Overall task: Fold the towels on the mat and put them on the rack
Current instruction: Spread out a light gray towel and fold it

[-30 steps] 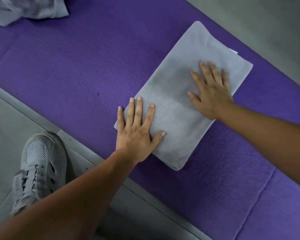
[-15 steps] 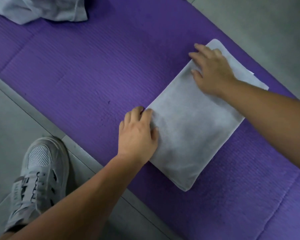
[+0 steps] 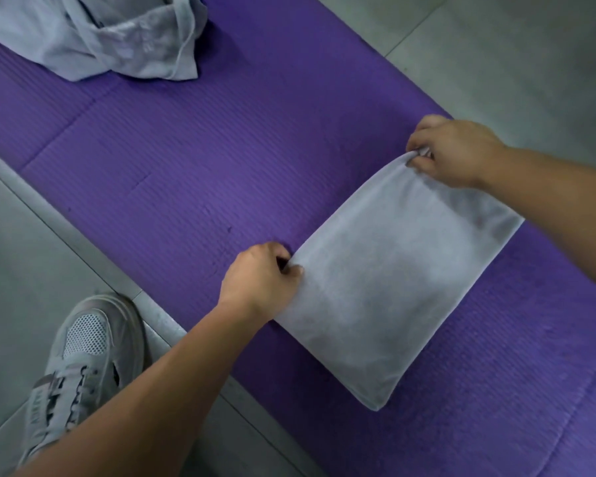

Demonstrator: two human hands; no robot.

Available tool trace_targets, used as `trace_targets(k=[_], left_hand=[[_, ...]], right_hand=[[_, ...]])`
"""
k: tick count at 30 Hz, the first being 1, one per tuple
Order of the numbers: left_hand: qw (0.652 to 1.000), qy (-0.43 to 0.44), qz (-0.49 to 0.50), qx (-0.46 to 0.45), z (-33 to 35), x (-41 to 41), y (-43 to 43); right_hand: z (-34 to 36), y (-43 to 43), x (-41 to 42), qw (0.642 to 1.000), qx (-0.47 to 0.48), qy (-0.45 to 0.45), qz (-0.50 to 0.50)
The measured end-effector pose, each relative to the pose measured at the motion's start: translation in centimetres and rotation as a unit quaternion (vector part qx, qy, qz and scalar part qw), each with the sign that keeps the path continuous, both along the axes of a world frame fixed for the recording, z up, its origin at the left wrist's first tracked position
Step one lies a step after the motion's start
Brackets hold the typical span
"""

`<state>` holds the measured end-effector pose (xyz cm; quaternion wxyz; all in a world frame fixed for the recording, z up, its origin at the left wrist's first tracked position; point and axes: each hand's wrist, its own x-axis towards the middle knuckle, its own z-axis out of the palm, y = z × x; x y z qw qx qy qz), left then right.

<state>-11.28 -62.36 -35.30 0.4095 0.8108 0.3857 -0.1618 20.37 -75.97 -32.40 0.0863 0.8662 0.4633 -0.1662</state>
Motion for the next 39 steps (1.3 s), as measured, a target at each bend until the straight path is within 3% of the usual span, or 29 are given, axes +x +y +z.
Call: trace_targets(k=[7,10,16,22,25,30,34,37,39], left_hand=[[0.991,-0.109,0.003,-0.083,2.8,-0.5,-0.7],[0.980,-0.165,-0.050,-0.098,4.0,-0.7,-3.0],[0.945,-0.245,-0.214,-0.024,4.1,-0.8,-10.5],[0.935,-0.126,-0.322,0.083,-0.5,-4.2,-16.6],[0.924,-0.129,-0.342,0.112,-1.3,-5.3,-17.1],[0.935,-0.145,-0.293,0.138,-1.0,-4.6,-16.2],[0.929,-0.150,-0.279,0.193,-1.6,-3.1,-15.7],[0.901,-0.140,-0.345,0.225,-2.7,-2.9,-15.4],[0.888,-0.132,-0.371,0.238,-3.3,-3.5,-15.4]], right_hand=[[1.7,-2.6,0.0,0.991,0.106,0.034,-0.069],[2.4,-5.8,-0.7,0.984,0.143,0.040,-0.095],[1.6,-13.3,-2.5,0.948,0.211,0.081,-0.224],[-2.2,-17.9,-5.7,0.954,0.147,0.084,-0.247],[-2.9,-18.4,-6.8,0.951,0.164,0.050,-0.256],[-3.2,-18.9,-7.6,0.945,0.175,0.029,-0.273],[-3.4,-18.0,-8.0,0.917,0.201,0.036,-0.343],[-3.3,-15.8,-8.5,0.909,0.147,-0.006,-0.390],[-3.3,-14.6,-9.1,0.934,0.093,-0.069,-0.338]])
